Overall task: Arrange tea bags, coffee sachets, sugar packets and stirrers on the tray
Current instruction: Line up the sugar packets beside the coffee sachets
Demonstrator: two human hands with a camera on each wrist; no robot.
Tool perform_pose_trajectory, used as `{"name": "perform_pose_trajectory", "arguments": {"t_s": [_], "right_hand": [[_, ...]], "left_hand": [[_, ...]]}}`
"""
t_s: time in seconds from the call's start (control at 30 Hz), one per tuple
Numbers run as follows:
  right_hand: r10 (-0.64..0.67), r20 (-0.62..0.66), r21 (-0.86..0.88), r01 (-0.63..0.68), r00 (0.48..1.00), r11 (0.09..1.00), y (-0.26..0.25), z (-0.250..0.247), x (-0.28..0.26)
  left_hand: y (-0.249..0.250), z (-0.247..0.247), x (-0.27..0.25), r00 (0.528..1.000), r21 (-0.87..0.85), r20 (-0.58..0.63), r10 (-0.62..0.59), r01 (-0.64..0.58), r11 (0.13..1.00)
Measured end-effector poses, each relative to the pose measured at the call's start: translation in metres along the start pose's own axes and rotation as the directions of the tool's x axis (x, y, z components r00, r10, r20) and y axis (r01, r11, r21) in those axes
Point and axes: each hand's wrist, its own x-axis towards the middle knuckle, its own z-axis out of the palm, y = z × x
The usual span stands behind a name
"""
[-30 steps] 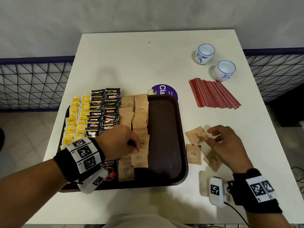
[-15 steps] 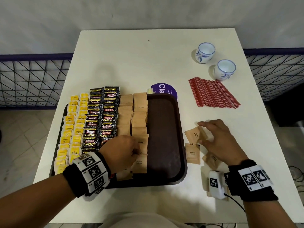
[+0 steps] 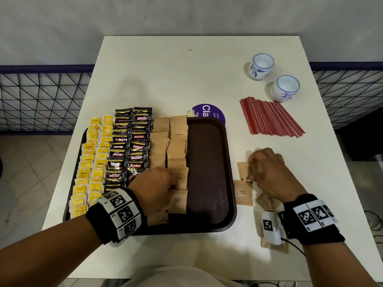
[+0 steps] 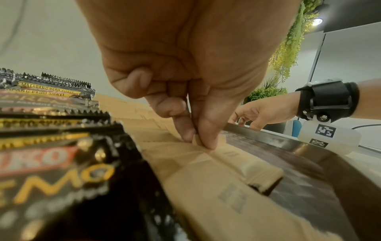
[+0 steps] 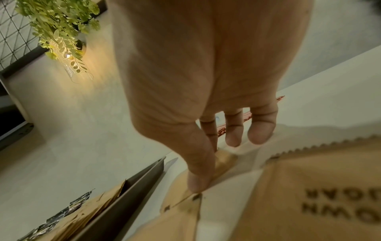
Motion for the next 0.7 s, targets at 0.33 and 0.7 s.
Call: {"name": "perform_pose_trajectory", "arguments": {"t_s": [0.33, 0.7], "right_hand": [[0.032, 0.013, 0.015, -0.032, 0.999, 0.999, 0.002, -0.001, 0.002], [-0.030, -0.058, 0.464, 0.054, 0.998, 0.884, -0.026, -0.030, -0.020]], "left_hand": [[-0.002, -0.003, 0.004, 0.999, 0.058, -0.053, 0.009, -0.005, 0.998], [-0.006, 0.003, 0.006, 0.994, 0.019, -0.106, 0.022, -0.020, 1.000]]}}
